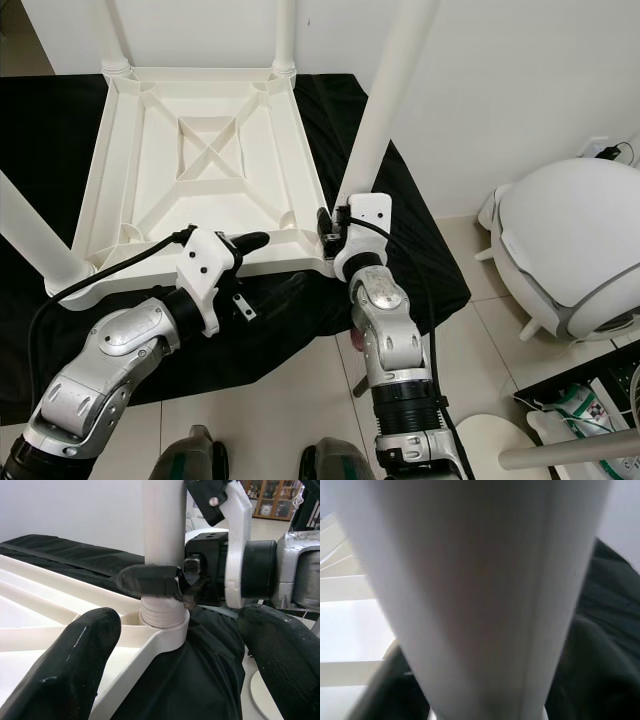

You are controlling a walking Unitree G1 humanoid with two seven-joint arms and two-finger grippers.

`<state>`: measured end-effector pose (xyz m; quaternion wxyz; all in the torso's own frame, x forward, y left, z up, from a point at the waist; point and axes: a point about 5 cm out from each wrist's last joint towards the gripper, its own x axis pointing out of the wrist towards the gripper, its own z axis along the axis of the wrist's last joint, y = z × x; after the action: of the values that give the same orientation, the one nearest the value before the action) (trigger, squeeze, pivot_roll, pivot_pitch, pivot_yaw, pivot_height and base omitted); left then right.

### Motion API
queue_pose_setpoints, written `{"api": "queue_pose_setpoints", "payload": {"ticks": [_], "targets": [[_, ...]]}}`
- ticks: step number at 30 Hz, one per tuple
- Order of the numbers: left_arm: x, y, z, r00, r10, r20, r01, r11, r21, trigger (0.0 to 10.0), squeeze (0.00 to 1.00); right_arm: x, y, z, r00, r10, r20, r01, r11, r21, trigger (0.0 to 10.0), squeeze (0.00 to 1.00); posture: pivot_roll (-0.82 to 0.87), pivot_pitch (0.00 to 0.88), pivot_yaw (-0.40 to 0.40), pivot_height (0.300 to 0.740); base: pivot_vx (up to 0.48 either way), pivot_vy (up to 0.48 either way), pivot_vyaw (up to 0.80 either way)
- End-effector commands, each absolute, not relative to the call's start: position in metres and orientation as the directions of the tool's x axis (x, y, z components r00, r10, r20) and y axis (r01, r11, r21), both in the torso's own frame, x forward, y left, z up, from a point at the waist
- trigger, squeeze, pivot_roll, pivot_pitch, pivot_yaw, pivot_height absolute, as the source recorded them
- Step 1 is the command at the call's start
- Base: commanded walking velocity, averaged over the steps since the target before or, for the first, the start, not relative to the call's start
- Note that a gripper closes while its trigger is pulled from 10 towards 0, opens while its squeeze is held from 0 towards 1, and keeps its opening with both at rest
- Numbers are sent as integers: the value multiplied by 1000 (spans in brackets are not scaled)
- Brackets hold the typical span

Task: Building children table

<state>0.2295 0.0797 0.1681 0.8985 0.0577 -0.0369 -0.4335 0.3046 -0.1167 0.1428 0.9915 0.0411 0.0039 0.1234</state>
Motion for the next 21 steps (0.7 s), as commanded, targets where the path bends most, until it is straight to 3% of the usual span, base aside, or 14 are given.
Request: {"api": "queue_pose_setpoints", "payload": {"ticks": [1, 2, 4, 5, 6, 11, 21], "targets": [[230, 78, 168, 623, -782, 13, 773, 618, 142, 10000, 0, 302, -117, 143, 953, 304, 1, -303, 949, 93, 10000, 1000, -3, 0, -63, 740, 0, 0, 0], [231, 78, 168, 624, -781, 14, 772, 619, 142, 10000, 0, 301, -119, 144, 920, 392, 7, -391, 917, 76, 10000, 1000, -2, 0, -64, 740, 0, 0, 0], [231, 78, 168, 624, -781, 14, 772, 619, 142, 10000, 0, 301, -119, 144, 920, 392, 7, -391, 917, 76, 10000, 1000, -2, 0, -64, 740, 0, 0, 0], [231, 78, 168, 624, -781, 15, 772, 620, 143, 10000, 0, 301, -122, 144, 888, 461, 10, -461, 887, 43, 10000, 1000, -2, 0, -64, 740, 0, 0, 0], [230, 78, 168, 624, -782, 15, 772, 619, 143, 10000, 0, 301, -126, 145, 843, 537, 5, -537, 843, 3, 10000, 0, -2, 0, -64, 740, 0, 0, 0], [229, 78, 168, 620, -784, 11, 775, 616, 140, 10000, 0, 301, -135, 144, 701, 711, -44, -713, 698, -71, 10000, 0, 2, 0, -62, 740, 0, 0, 0], [229, 78, 169, 620, -784, 14, 775, 616, 140, 10000, 0, 306, -131, 142, 598, 797, -83, -801, 590, -108, 10000, 0, 7, 0, -60, 740, 0, 0, 0]]}}
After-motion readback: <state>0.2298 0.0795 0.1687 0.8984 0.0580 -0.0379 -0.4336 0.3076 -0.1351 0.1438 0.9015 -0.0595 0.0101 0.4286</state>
